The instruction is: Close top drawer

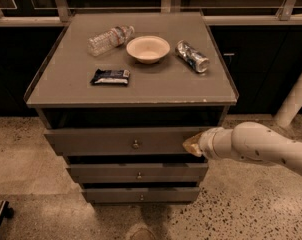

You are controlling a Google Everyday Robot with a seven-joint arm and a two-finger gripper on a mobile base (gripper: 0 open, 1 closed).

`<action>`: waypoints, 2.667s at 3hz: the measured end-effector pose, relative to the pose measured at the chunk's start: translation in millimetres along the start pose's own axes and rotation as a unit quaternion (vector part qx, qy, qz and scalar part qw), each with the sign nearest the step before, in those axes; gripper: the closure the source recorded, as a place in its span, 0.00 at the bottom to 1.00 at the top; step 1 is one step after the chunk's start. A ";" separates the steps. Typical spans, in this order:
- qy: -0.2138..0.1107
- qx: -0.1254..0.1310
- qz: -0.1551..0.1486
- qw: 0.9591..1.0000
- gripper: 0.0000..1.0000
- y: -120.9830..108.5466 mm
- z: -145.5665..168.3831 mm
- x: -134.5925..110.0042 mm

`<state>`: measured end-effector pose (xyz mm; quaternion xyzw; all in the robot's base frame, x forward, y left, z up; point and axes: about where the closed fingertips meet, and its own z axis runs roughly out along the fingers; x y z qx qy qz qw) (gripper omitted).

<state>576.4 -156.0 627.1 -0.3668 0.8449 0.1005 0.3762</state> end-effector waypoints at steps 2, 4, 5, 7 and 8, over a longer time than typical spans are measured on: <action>0.105 -0.067 0.003 0.992 1.00 2.0 -23.3 64.1; 0.138 -0.090 0.017 0.986 0.58 6.9 -39.2 91.6; 0.138 -0.090 0.017 0.986 0.35 7.0 -39.1 91.6; 0.138 -0.090 0.017 0.986 0.00 7.0 -39.1 91.6; 0.138 -0.090 0.017 0.986 0.00 7.0 -39.1 91.6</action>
Offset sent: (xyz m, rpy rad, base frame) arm -0.1845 -0.1151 -0.0577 -0.1829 0.7817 0.2836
